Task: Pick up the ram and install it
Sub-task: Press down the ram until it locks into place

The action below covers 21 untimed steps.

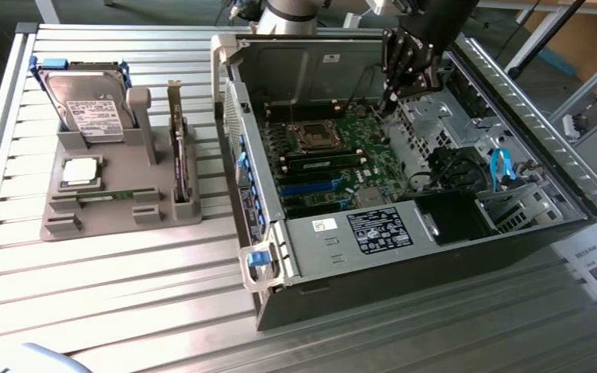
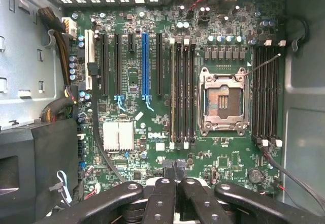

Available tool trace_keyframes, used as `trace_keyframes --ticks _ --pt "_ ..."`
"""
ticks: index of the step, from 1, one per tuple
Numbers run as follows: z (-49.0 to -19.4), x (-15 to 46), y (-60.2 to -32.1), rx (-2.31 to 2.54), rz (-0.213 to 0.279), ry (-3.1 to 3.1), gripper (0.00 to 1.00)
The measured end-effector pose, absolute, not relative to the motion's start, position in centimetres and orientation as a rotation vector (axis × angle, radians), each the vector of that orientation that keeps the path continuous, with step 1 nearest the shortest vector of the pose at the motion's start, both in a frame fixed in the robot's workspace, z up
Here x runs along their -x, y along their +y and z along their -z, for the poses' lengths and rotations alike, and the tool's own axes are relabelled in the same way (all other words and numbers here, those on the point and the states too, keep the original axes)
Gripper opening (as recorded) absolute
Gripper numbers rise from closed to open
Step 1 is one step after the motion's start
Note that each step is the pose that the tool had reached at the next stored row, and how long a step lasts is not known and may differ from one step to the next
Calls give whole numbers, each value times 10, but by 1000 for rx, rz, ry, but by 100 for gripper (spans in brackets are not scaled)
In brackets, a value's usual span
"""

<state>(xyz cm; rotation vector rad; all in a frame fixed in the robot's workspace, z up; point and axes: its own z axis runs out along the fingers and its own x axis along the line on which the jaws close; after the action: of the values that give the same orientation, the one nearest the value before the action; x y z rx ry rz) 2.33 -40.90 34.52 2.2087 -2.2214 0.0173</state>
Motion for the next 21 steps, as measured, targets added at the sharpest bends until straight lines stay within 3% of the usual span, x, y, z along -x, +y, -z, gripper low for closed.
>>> trace_keyframes --ticks 21 --pt "-320 -23 -409 -2209 -17 -2221 10"
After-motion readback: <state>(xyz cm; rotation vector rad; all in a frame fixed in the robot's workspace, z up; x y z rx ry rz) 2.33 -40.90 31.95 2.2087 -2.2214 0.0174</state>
